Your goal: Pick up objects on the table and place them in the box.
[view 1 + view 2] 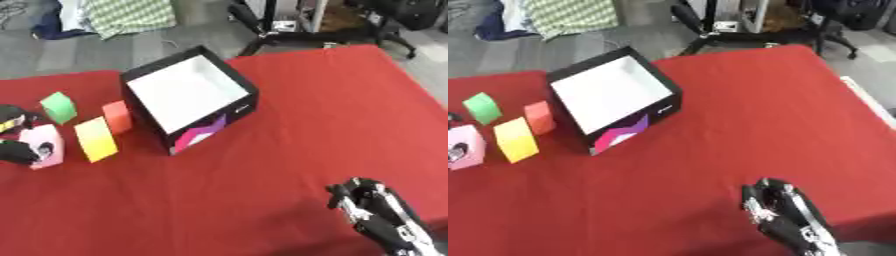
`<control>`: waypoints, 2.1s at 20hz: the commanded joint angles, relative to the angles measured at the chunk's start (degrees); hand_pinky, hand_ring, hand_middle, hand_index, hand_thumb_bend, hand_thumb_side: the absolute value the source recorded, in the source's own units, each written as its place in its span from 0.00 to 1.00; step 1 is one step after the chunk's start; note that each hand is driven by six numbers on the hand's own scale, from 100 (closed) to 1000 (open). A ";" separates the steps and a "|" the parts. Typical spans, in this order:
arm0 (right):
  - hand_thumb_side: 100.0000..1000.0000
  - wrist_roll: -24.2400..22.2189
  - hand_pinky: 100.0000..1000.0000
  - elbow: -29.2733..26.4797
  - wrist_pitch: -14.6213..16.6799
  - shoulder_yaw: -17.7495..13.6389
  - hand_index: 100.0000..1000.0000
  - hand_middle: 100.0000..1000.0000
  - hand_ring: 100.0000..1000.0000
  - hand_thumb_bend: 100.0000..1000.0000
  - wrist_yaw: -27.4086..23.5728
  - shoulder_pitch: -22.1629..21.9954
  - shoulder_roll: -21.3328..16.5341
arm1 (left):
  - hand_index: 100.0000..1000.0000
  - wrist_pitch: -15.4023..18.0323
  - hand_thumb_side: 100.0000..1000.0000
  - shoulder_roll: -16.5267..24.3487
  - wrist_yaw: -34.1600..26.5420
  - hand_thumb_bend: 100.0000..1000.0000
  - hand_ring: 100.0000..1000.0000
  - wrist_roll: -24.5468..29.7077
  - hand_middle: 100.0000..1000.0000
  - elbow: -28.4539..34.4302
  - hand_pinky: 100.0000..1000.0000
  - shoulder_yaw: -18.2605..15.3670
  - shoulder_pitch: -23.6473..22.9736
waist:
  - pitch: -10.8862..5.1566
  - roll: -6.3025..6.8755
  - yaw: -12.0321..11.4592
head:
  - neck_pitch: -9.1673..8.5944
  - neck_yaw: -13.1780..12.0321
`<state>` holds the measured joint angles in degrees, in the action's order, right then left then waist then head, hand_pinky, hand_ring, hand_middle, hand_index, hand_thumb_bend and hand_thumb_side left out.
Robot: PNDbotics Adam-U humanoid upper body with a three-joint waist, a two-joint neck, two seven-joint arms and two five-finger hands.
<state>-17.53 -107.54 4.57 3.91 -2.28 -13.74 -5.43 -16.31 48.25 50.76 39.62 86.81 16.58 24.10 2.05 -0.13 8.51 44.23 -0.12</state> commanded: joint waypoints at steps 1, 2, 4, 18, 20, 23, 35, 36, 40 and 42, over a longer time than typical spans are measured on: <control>0.14 0.04 0.82 -0.80 0.02 -0.02 0.39 0.15 0.41 0.00 0.20 -0.09 -0.93 | 0.98 -1.15 0.44 0.86 0.77 0.03 0.74 -3.62 0.79 -0.47 0.75 -1.11 0.56 | -0.58 0.74 -0.07 | -0.11 -0.60; 0.14 0.05 0.82 -0.80 0.02 -0.04 0.39 0.15 0.41 0.00 0.22 -0.12 -0.93 | 0.98 -1.53 0.44 0.76 0.93 0.04 0.75 -4.80 0.80 -0.76 0.75 -1.11 0.57 | -0.58 0.73 -0.09 | -0.11 -0.60; 0.14 0.05 0.82 -0.80 0.05 -0.04 0.39 0.15 0.41 0.00 0.23 -0.14 -0.94 | 0.99 -2.01 0.48 0.54 1.22 0.06 0.76 -6.52 0.82 -1.71 0.76 -0.97 0.54 | -0.59 0.72 -0.11 | -0.11 -0.65; 0.13 -0.23 0.83 -0.77 0.00 0.18 0.39 0.15 0.41 0.00 0.30 -0.11 -0.93 | 1.00 0.27 0.89 -1.02 2.53 0.21 0.80 -8.63 0.88 -9.46 0.77 -1.20 2.41 | -0.25 0.54 0.05 | -0.11 -0.76; 0.13 -0.26 0.83 -0.78 0.00 0.21 0.39 0.15 0.41 0.00 0.30 -0.06 -0.93 | 1.00 0.12 0.88 -1.20 2.71 0.21 0.80 -10.10 0.88 -9.76 0.77 -1.17 2.85 | -0.15 0.49 0.09 | -0.11 -0.73; 0.13 -0.36 0.83 -0.81 -0.03 0.32 0.39 0.15 0.41 0.00 0.31 0.05 -0.88 | 1.00 0.33 0.88 -1.52 2.89 0.24 0.81 -11.68 0.89 -10.23 0.77 -0.76 3.40 | 0.15 0.37 0.19 | -0.11 -0.79; 0.12 -0.53 0.83 -0.96 -0.15 0.54 0.39 0.15 0.41 0.00 0.59 0.37 -0.50 | 1.00 4.18 0.65 -2.35 3.41 0.28 0.82 -8.63 0.89 -11.73 0.78 0.00 4.78 | 1.34 -0.10 0.39 | -0.11 0.08; 0.12 -0.53 0.83 -0.96 -0.16 0.55 0.39 0.15 0.41 0.00 0.63 0.37 -0.48 | 1.00 4.35 0.66 -2.41 3.51 0.27 0.82 -8.58 0.89 -11.77 0.78 0.04 4.81 | 1.41 -0.13 0.38 | -0.11 0.17; 0.12 -0.57 0.83 -0.98 -0.17 0.60 0.39 0.15 0.41 0.00 0.81 0.36 -0.29 | 1.00 4.93 0.67 -2.61 3.74 0.26 0.82 -8.14 0.89 -12.24 0.77 0.15 4.82 | 1.75 -0.31 0.36 | -0.11 0.44; 0.12 -0.58 0.83 -1.00 -0.17 0.62 0.39 0.15 0.41 0.00 0.91 0.33 -0.20 | 1.00 5.23 0.68 -2.73 3.93 0.26 0.83 -7.85 0.90 -12.48 0.77 0.21 4.87 | 1.91 -0.41 0.33 | -0.11 0.55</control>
<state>-17.93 -107.54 4.29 4.34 -1.66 -13.63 -5.35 -11.38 44.24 54.24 31.64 74.09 17.08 27.83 3.59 -0.16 8.85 44.23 0.19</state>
